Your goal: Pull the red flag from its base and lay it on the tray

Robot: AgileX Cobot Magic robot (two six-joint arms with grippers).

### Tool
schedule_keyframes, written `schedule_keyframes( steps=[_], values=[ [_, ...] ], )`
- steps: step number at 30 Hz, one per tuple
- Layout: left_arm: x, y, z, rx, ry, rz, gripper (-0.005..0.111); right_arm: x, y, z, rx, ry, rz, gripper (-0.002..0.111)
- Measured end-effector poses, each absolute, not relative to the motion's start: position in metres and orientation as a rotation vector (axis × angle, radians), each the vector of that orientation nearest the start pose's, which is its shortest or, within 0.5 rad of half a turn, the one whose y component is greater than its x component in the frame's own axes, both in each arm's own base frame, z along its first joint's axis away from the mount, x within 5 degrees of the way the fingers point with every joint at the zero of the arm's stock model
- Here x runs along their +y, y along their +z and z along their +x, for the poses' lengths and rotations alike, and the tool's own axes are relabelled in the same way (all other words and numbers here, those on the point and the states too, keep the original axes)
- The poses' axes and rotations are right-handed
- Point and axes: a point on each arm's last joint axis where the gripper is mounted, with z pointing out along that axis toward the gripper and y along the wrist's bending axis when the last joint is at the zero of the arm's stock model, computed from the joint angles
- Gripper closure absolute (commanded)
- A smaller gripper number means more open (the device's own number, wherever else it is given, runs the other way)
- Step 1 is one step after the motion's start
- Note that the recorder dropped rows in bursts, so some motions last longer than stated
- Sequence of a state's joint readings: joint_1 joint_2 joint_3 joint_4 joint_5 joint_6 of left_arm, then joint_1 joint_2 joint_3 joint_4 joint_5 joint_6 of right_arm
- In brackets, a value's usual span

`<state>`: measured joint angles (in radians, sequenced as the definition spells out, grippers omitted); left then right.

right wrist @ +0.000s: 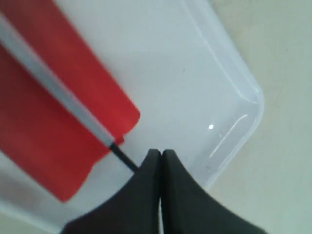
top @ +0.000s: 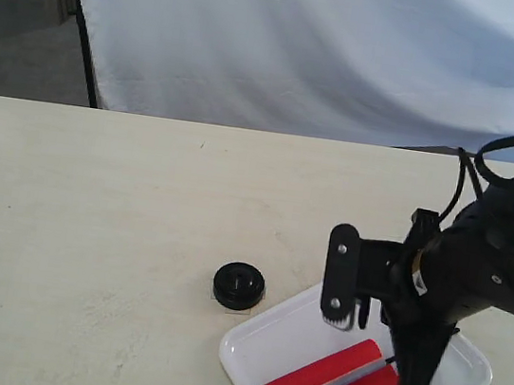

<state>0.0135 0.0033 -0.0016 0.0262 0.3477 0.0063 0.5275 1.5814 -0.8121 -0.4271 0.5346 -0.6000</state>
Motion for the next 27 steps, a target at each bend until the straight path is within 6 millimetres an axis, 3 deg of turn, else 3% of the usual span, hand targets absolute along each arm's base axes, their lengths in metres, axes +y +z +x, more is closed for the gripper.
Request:
schedule_keyframes(
  steps=[6,15,20,27],
  values=[
    [0.002,0.182,0.054,1.833,0.039,0.010,0.107,0.121,0.196,0.276,2.344,-0.137,-1.263,0.109],
    [0.002,0.182,0.054,1.833,0.039,0.010,0.107,0.070,0.217,0.314,2.604,0.185,-0.546,0.109],
    [0.002,0.182,0.054,1.833,0.039,0.010,0.107,0.033,0.221,0.320,2.661,0.264,-0.292,0.109],
    [0.002,0.182,0.054,1.833,0.039,0.010,0.107,-0.005,0.219,0.314,2.752,0.275,-0.113,0.109]
  ],
)
